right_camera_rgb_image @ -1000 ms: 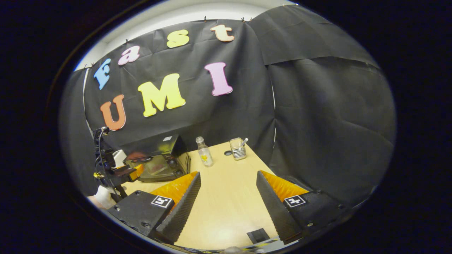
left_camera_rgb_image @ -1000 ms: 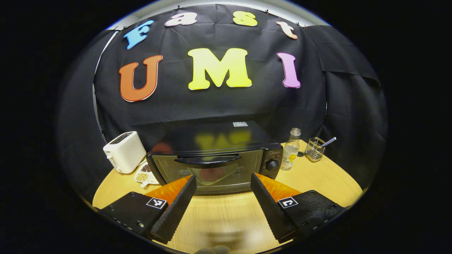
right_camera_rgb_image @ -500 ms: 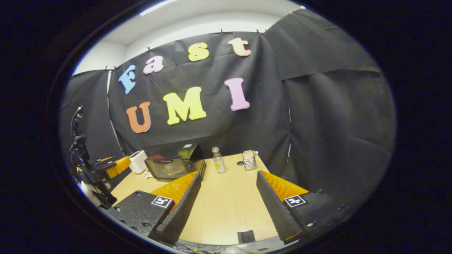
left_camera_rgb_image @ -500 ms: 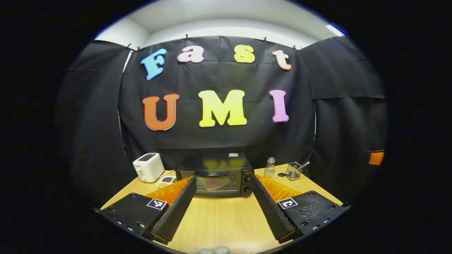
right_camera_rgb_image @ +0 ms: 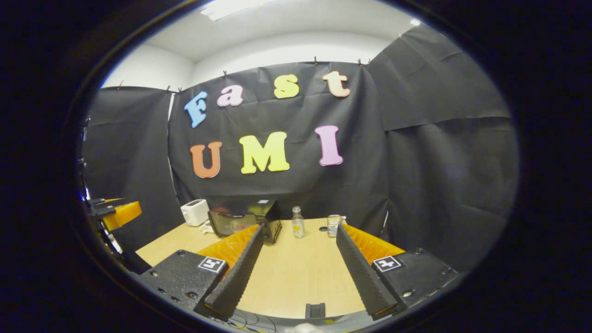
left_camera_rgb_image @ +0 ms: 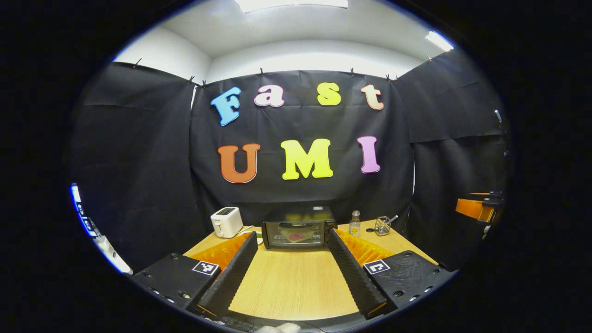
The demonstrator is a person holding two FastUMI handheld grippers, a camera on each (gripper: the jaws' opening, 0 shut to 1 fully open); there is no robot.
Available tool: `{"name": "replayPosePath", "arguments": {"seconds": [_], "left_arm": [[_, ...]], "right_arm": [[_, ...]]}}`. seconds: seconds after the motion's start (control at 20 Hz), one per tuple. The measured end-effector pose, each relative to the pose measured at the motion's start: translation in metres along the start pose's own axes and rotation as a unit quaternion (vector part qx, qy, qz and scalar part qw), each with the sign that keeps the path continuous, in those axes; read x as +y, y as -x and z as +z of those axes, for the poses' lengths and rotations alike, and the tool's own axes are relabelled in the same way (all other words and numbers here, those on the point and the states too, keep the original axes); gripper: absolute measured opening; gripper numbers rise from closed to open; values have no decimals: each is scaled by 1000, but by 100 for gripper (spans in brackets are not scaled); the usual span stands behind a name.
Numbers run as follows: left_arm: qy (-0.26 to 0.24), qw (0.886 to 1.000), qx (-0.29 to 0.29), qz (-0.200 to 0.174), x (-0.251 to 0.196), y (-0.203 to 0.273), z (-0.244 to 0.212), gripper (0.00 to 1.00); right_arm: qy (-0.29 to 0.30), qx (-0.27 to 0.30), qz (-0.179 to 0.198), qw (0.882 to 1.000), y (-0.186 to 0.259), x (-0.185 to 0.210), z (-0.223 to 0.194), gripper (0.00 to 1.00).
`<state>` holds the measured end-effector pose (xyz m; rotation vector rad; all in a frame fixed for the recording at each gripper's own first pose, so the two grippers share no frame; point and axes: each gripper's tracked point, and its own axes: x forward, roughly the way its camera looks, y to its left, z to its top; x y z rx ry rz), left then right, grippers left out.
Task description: Open the electric oven with the left hand, put the food in, and close the electric oven.
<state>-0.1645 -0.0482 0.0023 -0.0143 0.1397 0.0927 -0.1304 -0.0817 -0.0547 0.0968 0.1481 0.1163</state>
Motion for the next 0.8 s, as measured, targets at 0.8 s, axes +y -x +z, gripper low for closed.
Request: {"name": "replayPosePath", "arguments": {"seconds": [0.8], "left_arm": [[11, 1000, -13, -15, 67, 14, -1, 97]], "right_arm": [[20, -21, -35, 999, 35, 62, 14, 96]]}}
